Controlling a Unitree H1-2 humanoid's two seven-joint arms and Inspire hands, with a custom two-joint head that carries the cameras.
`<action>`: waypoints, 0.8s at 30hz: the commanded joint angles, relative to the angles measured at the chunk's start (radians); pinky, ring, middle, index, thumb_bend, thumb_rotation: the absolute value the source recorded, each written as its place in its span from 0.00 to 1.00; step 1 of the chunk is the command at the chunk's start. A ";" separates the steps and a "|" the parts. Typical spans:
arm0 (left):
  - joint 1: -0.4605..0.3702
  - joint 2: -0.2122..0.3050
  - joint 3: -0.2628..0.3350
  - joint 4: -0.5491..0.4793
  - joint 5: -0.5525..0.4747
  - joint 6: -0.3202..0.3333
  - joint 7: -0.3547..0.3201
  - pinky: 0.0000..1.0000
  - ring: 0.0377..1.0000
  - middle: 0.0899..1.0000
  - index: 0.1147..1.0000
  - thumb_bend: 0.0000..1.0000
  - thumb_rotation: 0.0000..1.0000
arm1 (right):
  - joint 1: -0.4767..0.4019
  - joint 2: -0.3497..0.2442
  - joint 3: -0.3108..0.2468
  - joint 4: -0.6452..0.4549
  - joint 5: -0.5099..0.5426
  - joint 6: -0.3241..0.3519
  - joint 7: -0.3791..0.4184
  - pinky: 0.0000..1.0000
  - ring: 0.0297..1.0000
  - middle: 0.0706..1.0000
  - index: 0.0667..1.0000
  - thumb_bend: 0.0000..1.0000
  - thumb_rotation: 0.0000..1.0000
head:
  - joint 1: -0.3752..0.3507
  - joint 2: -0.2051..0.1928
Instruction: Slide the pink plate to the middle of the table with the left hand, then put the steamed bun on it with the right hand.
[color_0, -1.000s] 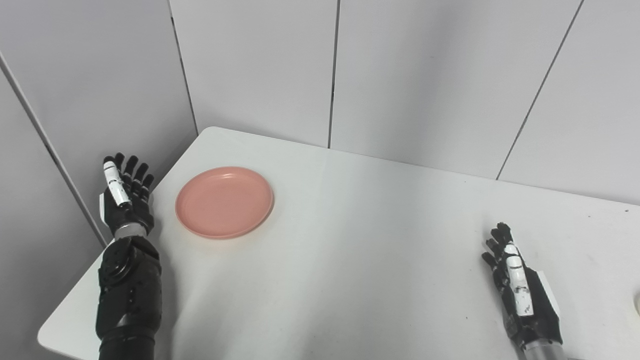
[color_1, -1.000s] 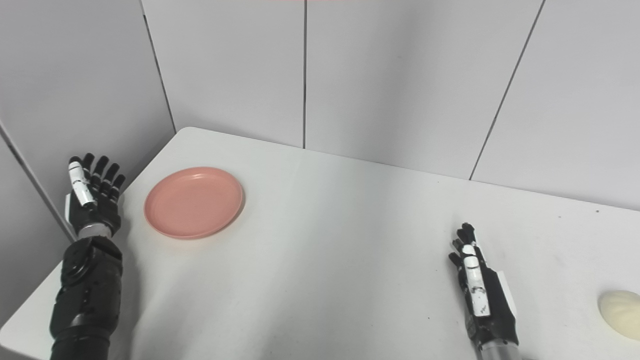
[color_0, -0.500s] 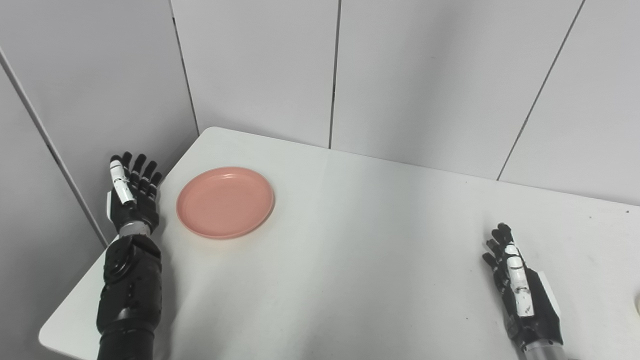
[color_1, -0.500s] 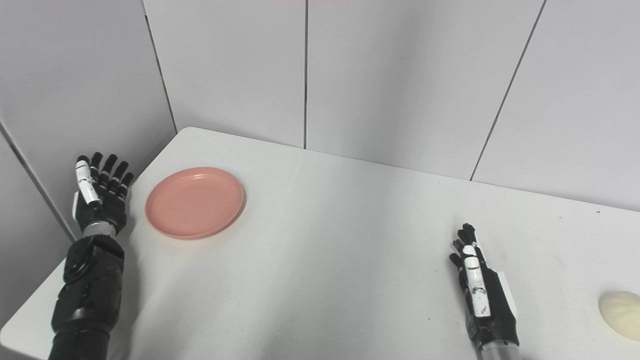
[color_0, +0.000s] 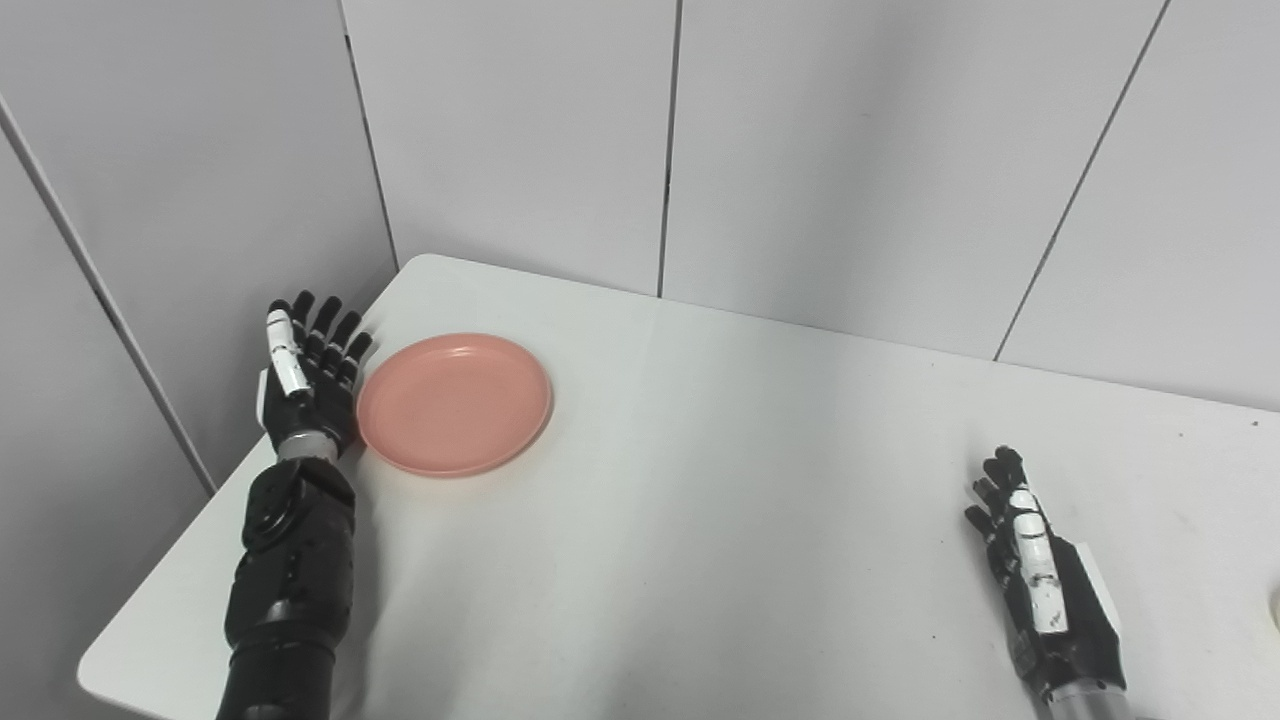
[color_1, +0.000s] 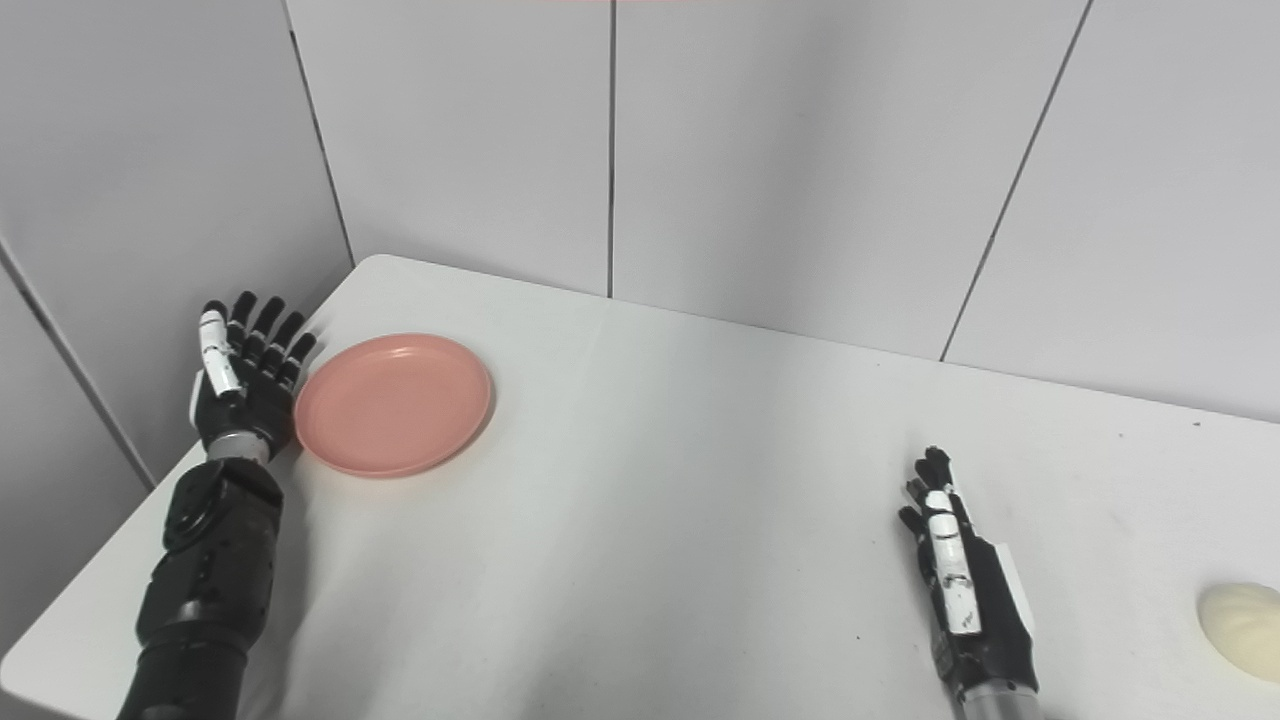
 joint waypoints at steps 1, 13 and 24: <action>-0.003 -0.009 -0.017 0.050 0.012 0.028 0.001 0.91 0.88 0.90 0.90 0.36 1.00 | 0.018 -0.021 -0.021 0.016 -0.011 0.046 -0.024 1.00 1.00 1.00 1.00 0.18 1.00 | 0.000 0.001; -0.007 -0.022 -0.100 0.080 0.072 0.051 -0.027 0.87 0.85 0.87 0.87 0.37 1.00 | 0.020 -0.009 -0.015 0.003 -0.027 0.058 -0.036 1.00 0.99 1.00 1.00 0.19 1.00 | -0.020 0.001; -0.011 -0.039 -0.183 0.066 0.097 0.083 -0.077 0.90 0.87 0.89 0.88 0.38 1.00 | 0.023 -0.003 -0.011 0.002 -0.035 0.058 -0.041 1.00 1.00 1.00 1.00 0.18 1.00 | -0.040 0.000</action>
